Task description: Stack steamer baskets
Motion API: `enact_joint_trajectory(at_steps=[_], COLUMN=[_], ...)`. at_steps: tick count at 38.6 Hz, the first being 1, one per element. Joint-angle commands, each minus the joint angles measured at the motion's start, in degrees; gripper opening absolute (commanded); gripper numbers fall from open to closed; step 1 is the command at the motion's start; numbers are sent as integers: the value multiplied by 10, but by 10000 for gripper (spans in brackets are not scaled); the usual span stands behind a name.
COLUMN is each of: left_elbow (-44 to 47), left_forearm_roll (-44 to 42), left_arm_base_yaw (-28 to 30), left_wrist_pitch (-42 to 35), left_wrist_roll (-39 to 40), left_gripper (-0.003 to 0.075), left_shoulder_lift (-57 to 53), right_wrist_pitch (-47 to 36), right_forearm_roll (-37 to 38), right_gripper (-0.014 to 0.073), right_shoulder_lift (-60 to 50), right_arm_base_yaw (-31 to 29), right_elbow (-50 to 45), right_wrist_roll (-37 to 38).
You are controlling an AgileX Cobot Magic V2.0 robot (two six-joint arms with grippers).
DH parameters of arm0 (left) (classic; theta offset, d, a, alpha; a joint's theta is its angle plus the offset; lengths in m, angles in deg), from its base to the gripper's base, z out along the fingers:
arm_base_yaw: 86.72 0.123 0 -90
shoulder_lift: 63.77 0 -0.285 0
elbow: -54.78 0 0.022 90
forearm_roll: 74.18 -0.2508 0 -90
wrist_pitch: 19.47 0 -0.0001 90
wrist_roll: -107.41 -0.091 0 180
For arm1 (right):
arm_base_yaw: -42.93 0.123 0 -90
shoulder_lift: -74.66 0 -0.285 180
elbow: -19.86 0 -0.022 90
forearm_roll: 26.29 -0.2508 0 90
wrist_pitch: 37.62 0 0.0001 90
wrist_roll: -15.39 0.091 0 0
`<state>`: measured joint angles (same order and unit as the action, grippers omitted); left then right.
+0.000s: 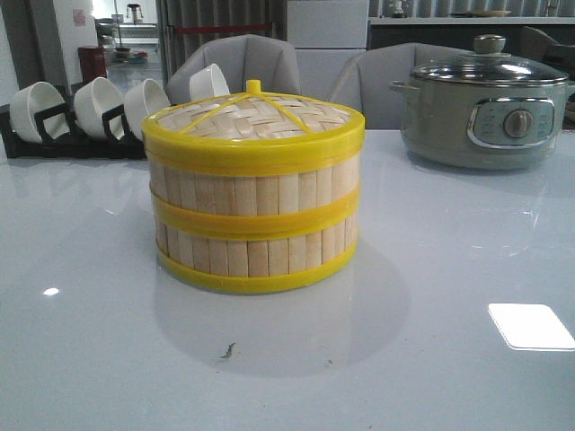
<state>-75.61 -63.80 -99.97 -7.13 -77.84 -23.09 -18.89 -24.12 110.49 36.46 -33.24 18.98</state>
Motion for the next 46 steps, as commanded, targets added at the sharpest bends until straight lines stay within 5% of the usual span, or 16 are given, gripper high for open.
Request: enact_joint_trajectory(at_steps=[1,6,12,46], left_elbow=[-17,-17,-17,-17], left_forearm_roll=[6,6,6,6], left_arm_base_yaw=[-1,-1,-1,-1], left_wrist_pitch=[-54,-54,-54,-54], left_wrist_roll=[4,4,4,4], left_gripper=[89,89,89,89], left_shoulder_lift=[0,0,0,0], right_wrist_pitch=[-75,-89,-91,-89], right_forearm_roll=[3,3,3,3], right_gripper=[464,386,48,69], right_shoulder_lift=[-41,-81,-101,-102], right_arm_base_yaw=[-10,-12,-12,-12], right_elbow=[-33,-77,-85,-85], right_wrist_roll=[-6,-6,-6,-6])
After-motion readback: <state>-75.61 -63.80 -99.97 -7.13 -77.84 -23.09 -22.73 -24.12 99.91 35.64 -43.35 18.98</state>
